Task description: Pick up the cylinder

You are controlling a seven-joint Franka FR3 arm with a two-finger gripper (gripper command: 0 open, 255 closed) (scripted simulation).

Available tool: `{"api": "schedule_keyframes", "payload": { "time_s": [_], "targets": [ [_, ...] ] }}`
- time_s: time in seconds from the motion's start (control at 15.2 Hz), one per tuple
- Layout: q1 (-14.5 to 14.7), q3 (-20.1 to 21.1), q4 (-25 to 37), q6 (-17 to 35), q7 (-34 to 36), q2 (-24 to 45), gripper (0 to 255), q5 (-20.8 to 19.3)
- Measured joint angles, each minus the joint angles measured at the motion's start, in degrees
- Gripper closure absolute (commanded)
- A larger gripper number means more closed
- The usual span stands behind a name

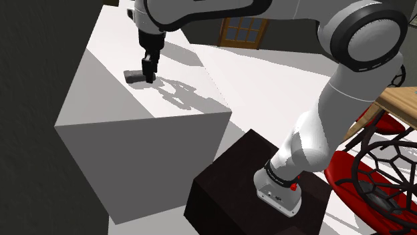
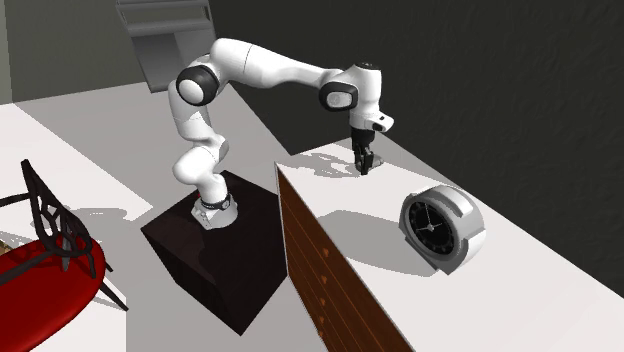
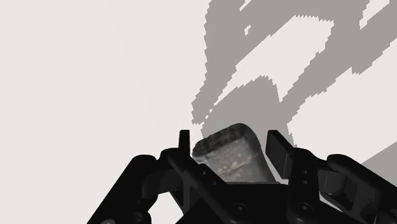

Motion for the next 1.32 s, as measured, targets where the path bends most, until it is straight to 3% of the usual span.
{"api": "schedule_keyframes", "payload": {
  "time_s": [0.46,1.32],
  "targets": [
    [0.0,0.0,1.21,-1.32,-0.12,-0.1,255,0.07],
    [0.13,0.1,11.5,-11.17,-0.59,0.33,255,0.12]
  ]
}}
